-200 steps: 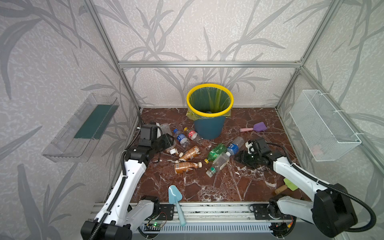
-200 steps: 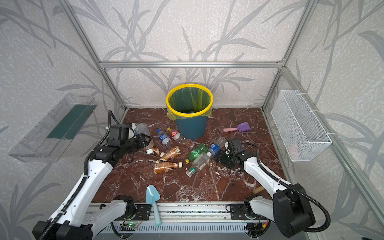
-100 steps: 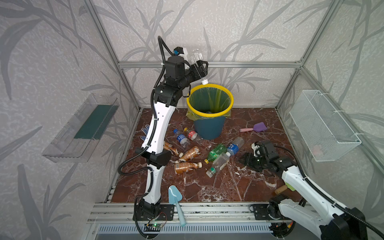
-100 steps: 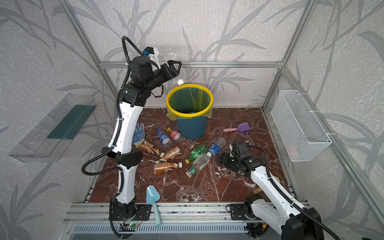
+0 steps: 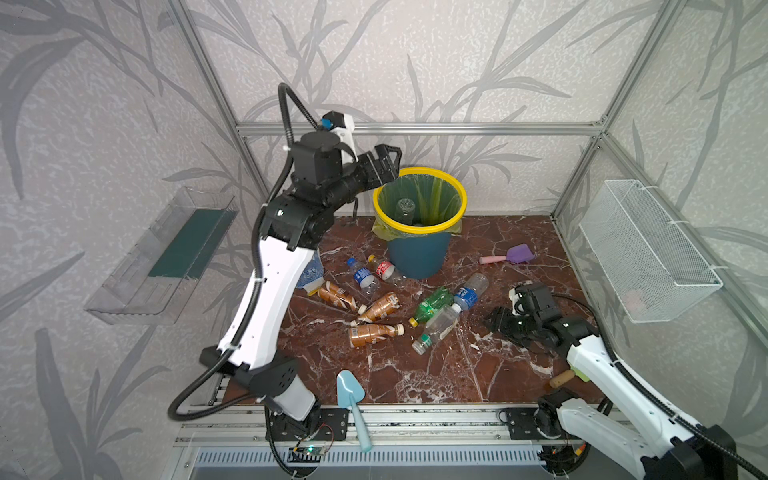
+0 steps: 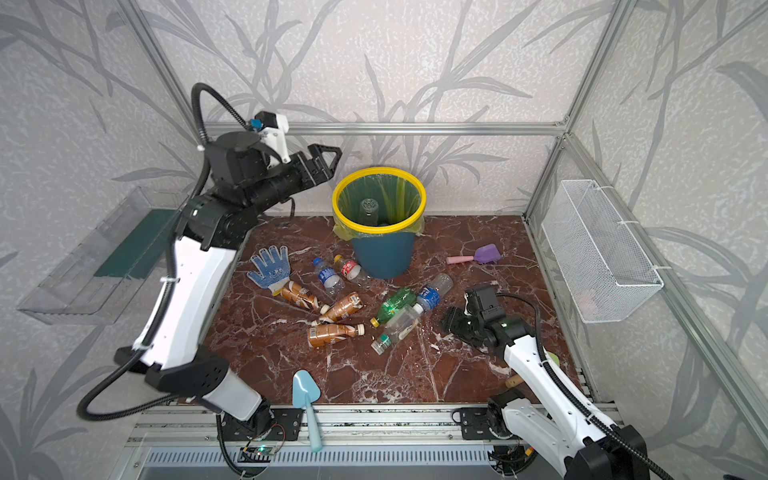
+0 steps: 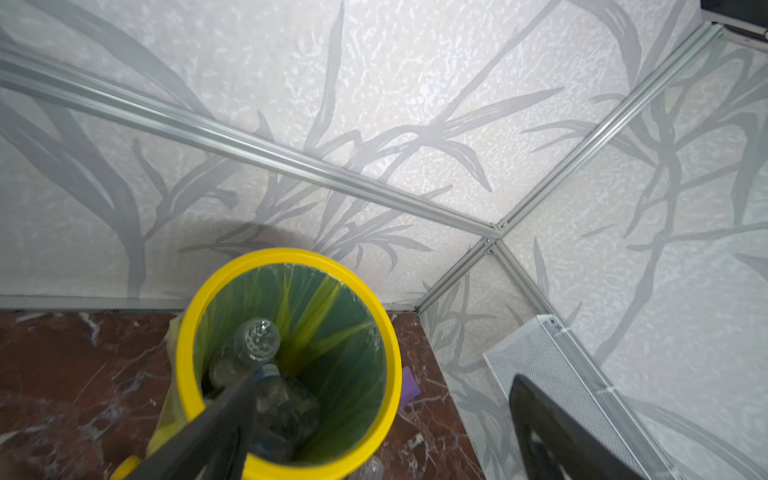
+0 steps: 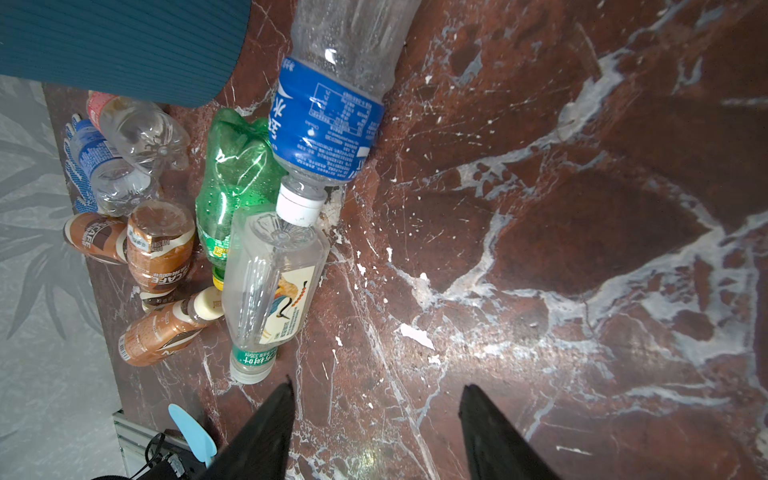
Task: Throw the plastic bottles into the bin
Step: 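Return the left gripper to the pile while the right gripper moves over the blue-label bottle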
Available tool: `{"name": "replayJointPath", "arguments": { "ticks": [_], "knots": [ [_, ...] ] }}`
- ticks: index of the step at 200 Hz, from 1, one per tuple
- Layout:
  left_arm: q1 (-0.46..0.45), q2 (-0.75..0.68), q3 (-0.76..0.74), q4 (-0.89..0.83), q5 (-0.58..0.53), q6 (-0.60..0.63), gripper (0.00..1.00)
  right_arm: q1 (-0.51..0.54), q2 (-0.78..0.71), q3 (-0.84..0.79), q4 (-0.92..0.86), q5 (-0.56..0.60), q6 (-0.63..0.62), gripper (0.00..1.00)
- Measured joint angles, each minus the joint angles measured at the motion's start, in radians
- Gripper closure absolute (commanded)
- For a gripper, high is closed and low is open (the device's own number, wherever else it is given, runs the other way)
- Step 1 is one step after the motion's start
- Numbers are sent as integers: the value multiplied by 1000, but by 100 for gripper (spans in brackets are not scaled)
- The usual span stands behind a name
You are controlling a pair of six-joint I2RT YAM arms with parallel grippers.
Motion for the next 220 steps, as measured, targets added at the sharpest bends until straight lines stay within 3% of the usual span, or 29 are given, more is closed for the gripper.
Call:
{"name": "replayJointPath", "arguments": {
  "ticks": [24,46,90,151,220],
  "knots": [
    [0,-222,-339,69,-42,-1,7,0,37,0,11,-5,23,35],
    [8,-334,-569,83,-76,-3,7,6,68,0,39,-5,48,35],
    [77,-513,-904,51,-98,-29,7,7,148,5,114,7,99,31],
    [179,-700,-1137,50,-64,-63,6,-3,362,180,188,87,138,21],
    [198,-718,-1183,39,-56,-89,6,-24,598,321,251,103,163,16]
  ]
}}
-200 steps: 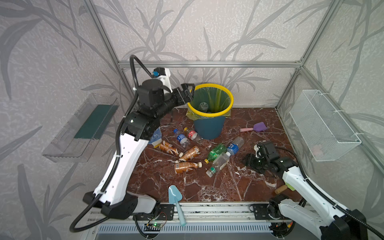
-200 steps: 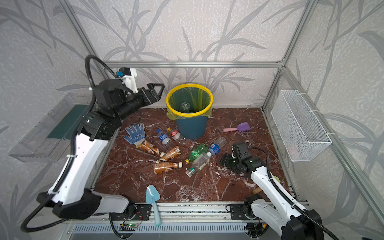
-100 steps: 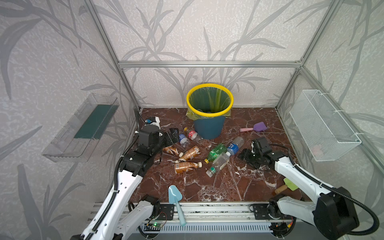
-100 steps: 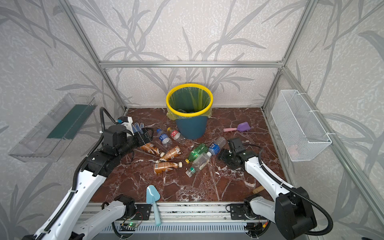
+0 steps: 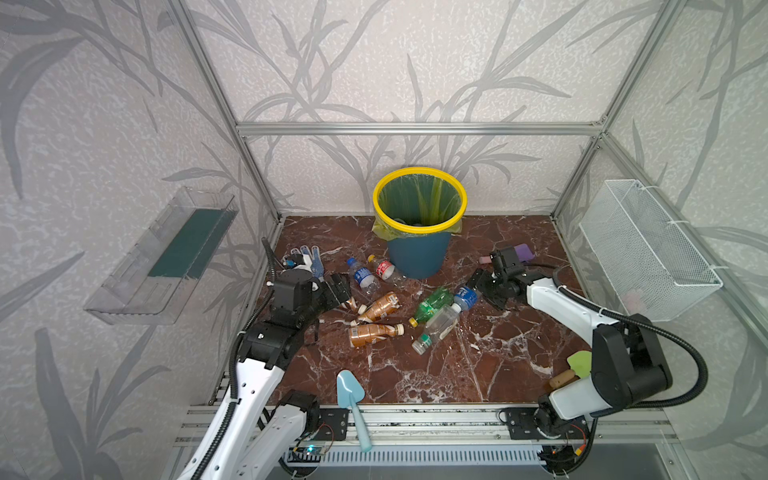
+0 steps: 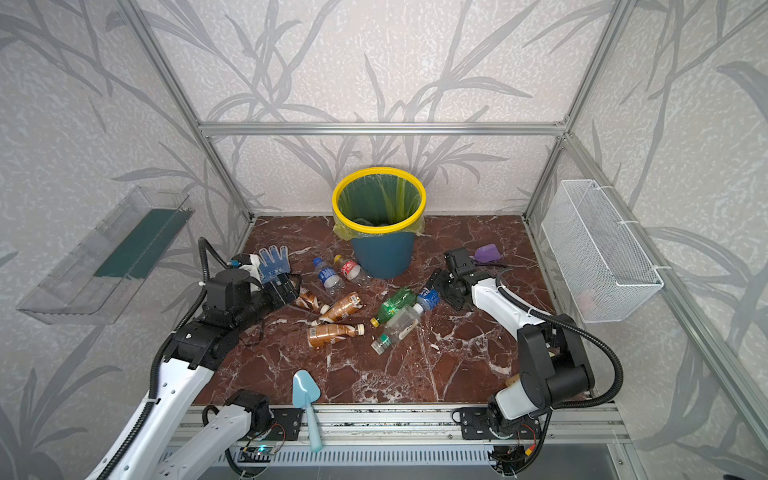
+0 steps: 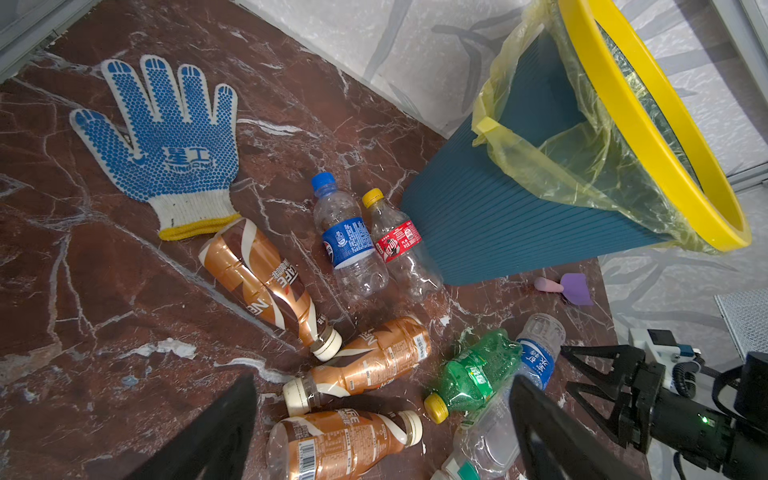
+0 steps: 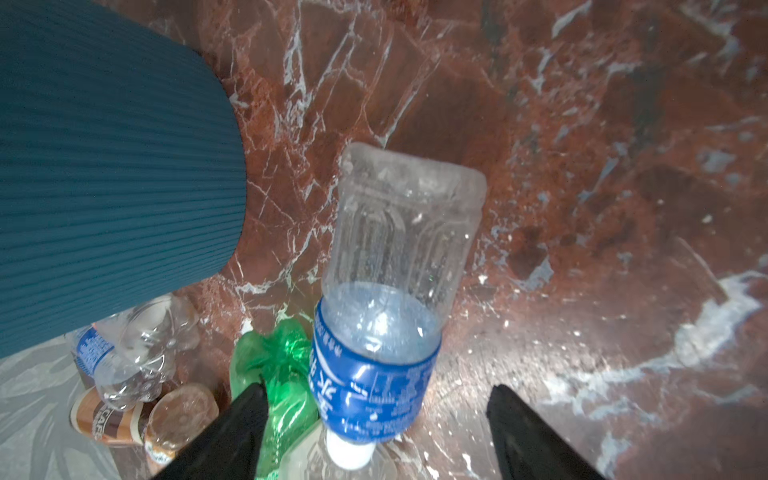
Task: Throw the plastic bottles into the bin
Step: 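Return the left gripper to the pile while the right gripper moves over the blue-label bottle, then lower the right gripper onto the clear blue-label bottle and close, then lift the blue-label bottle over the bin and open the right gripper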
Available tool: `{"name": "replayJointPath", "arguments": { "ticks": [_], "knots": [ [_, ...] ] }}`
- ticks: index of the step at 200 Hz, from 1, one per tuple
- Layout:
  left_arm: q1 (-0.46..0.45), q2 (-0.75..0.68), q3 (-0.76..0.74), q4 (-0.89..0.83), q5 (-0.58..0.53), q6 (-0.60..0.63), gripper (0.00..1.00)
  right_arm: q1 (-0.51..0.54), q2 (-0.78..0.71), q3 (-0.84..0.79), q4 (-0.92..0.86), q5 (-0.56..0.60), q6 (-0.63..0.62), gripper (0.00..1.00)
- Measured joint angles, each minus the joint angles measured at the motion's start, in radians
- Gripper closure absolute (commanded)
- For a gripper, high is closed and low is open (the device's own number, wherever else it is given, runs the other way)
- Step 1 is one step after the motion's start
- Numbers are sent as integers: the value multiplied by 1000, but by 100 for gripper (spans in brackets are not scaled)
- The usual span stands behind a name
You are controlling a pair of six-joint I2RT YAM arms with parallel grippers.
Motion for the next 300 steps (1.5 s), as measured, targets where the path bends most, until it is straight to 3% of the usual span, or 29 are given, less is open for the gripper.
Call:
{"name": "replayJointPath", "arguments": {
  "ticks": [78,150,242,300],
  "knots": [
    [2,-14,-23,-14,0,-3,6,-2,171,59,35,-30,5,21],
    [2,-35,-23,-20,-7,-3,6,-11,185,51,42,-25,-14,38],
    [6,-39,-38,-20,-15,-4,7,-32,-153,-113,-34,32,-115,39],
    [5,-33,-45,-20,-16,-8,7,45,-388,-293,-119,15,-133,40]
  ]
}}
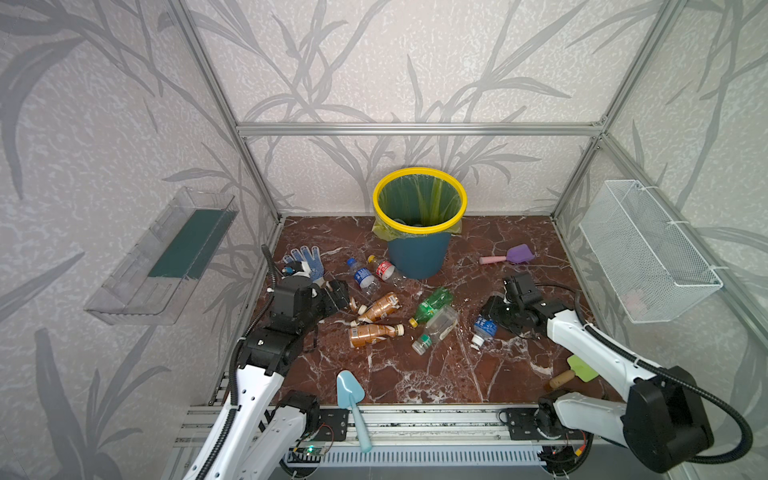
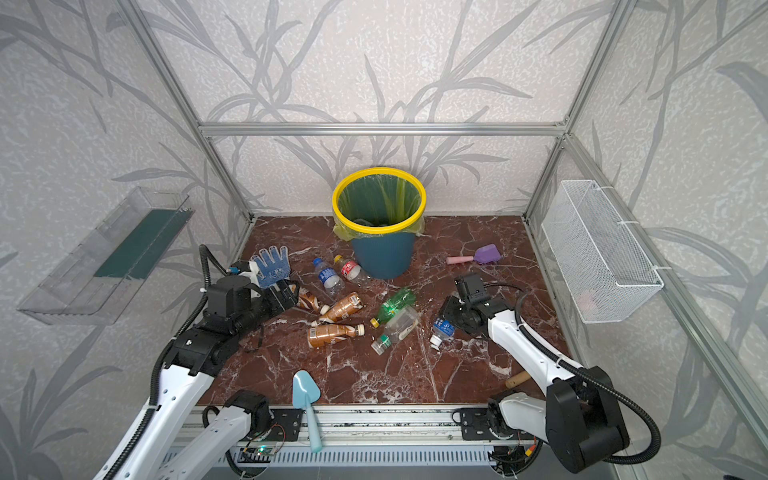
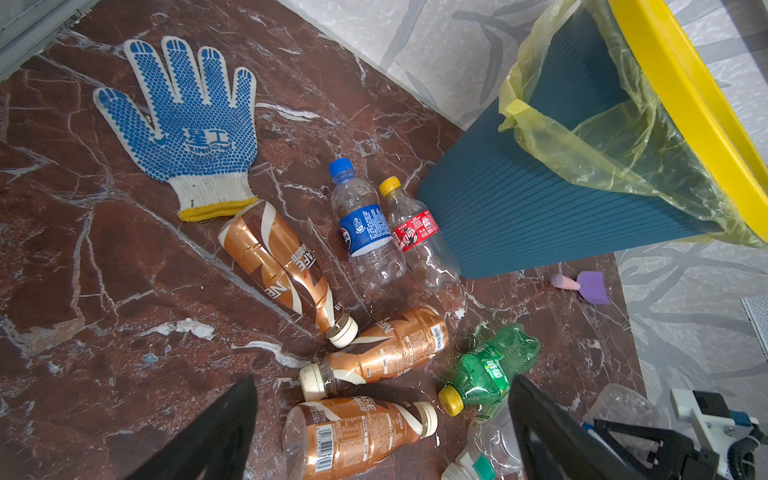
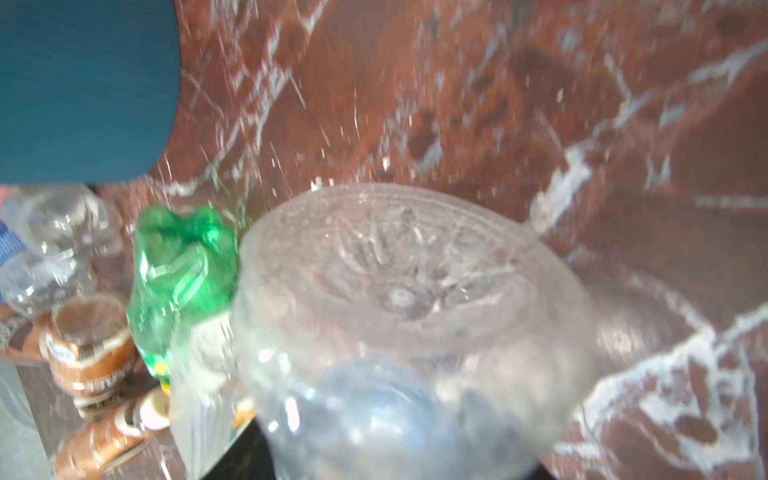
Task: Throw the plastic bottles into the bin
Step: 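Lift the blue-label bottle over the bin and open the right gripper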
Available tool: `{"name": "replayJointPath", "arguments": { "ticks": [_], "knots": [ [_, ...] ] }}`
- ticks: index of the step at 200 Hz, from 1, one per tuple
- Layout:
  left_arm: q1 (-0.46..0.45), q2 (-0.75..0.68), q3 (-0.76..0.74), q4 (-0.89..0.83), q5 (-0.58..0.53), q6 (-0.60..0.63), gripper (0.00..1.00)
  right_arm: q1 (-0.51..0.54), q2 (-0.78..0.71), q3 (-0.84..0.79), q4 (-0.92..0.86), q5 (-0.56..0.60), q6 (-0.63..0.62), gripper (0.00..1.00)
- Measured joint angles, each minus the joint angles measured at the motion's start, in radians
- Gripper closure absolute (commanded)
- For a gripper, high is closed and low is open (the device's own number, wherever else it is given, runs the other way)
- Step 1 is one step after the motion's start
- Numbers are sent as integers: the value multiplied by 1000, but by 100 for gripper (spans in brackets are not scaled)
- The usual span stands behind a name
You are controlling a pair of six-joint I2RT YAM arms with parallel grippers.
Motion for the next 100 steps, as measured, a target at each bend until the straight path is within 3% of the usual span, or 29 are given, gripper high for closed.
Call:
{"name": "replayJointPath", "arguments": {
  "ticks": [30,56,82,100],
  "knots": [
    [0,9,-1,0,1,0,7,62,-97,-22,-40,0,0,40],
    [0,10,-1,0,2,0,7,93,-130,51,-94,2,-5,40],
    [0,7,-1,0,2,-2,7,105,-102,286,-137,27,-35,39],
    [0,1,-1,-1,2,-2,7,113,-2,594,-161,43,-60,33]
  ]
}}
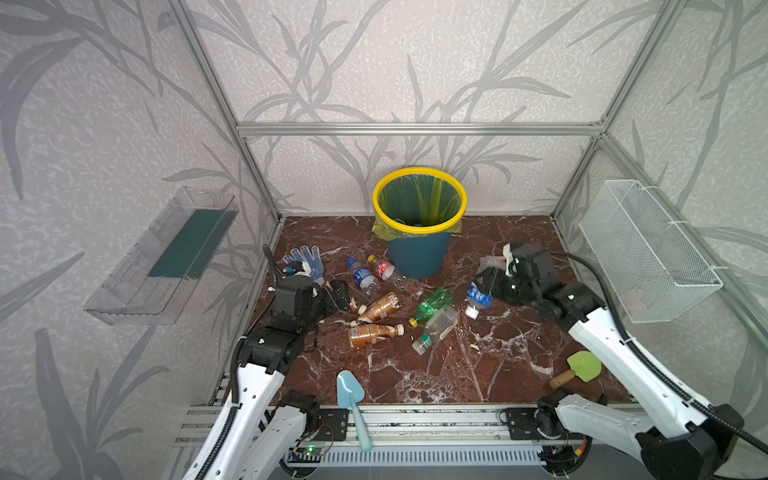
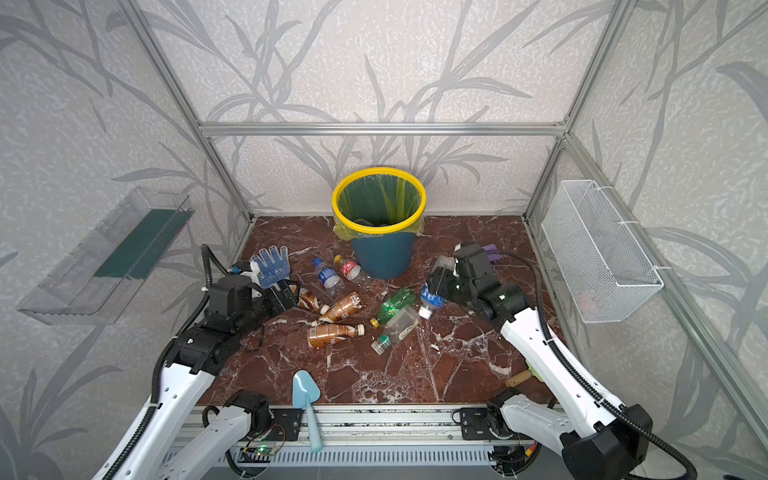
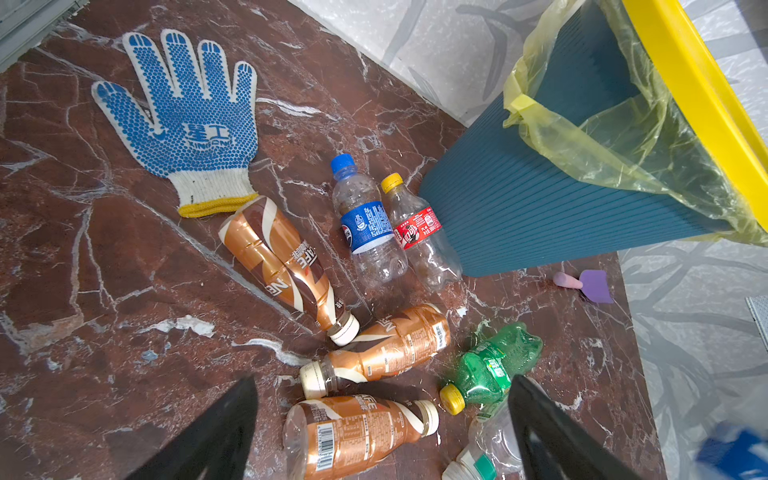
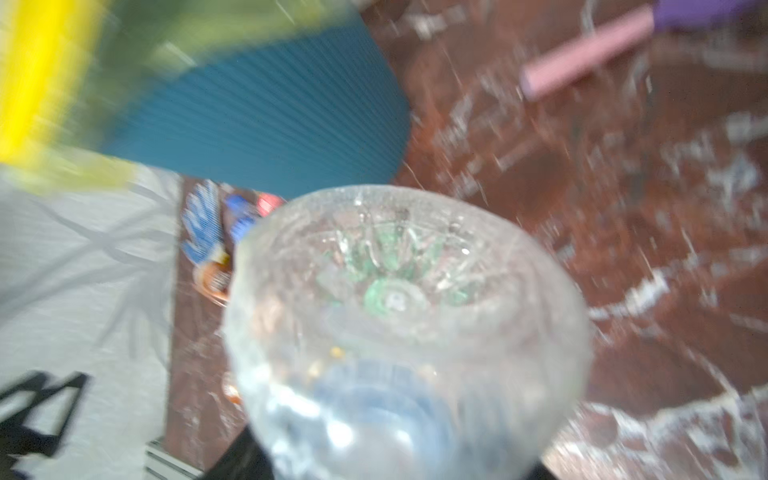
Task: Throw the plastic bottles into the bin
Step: 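Lift the blue-label bottle over the bin and open the right gripper, then return the right gripper to the pile while the left gripper nears the coffee bottle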
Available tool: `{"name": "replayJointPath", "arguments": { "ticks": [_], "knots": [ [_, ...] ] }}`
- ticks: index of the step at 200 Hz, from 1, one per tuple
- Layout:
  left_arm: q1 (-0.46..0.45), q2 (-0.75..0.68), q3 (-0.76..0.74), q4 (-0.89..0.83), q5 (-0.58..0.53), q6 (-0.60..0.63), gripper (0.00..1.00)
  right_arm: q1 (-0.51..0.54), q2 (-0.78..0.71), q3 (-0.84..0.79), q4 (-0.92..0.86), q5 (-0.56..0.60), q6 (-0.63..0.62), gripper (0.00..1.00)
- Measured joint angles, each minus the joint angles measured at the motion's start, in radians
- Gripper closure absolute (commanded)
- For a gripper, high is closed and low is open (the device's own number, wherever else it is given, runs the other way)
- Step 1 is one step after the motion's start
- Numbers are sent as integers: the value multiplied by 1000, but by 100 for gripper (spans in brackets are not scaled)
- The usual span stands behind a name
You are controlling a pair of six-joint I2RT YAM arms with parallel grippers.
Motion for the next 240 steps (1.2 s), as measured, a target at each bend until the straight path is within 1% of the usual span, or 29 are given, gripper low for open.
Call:
{"name": "replayJointPath", "arguments": {
  "ticks": [26,39,49,58,69,85,98,108,141,162,174,188,207,223,240],
  "knots": [
    [0,-5,1,-3,2,-2,7,18,308,649,35,24,-42,22],
    [0,-5,6,-11,4,-8,7,21,464,934,19,29,-55,18],
    [0,-7,13,-21,4,-10,7,21,570,1110,2,38,-60,16],
    [0,-12,18,-23,3,-11,7,19,649,1226,-40,46,-62,14],
    [0,-23,23,-27,2,-11,7,19,721,1318,-104,62,-66,13],
    [0,-42,29,-35,-2,-10,7,19,762,1348,-184,89,-77,12],
    [0,-52,31,-43,-3,-9,7,19,744,1298,-224,108,-93,13],
    [0,-56,31,-45,-5,-8,7,19,686,1191,-221,121,-103,14],
    [0,-62,31,-53,-5,-9,7,18,326,629,-133,150,-118,17],
    [1,-66,27,-53,-5,-10,6,18,129,344,-84,146,-106,19],
    [1,-67,18,-55,-5,-12,6,18,45,193,-63,135,-87,20],
    [1,-67,8,-64,-8,-20,6,19,-14,38,-43,113,-62,20],
    [1,-63,2,-94,-36,-60,6,27,-48,-146,-26,88,-24,20],
    [1,-51,1,-124,-61,-99,7,49,-68,-262,-25,74,7,21],
    [1,-39,-4,-145,-77,-135,7,85,-98,-339,-24,66,37,21]
  ]
}}
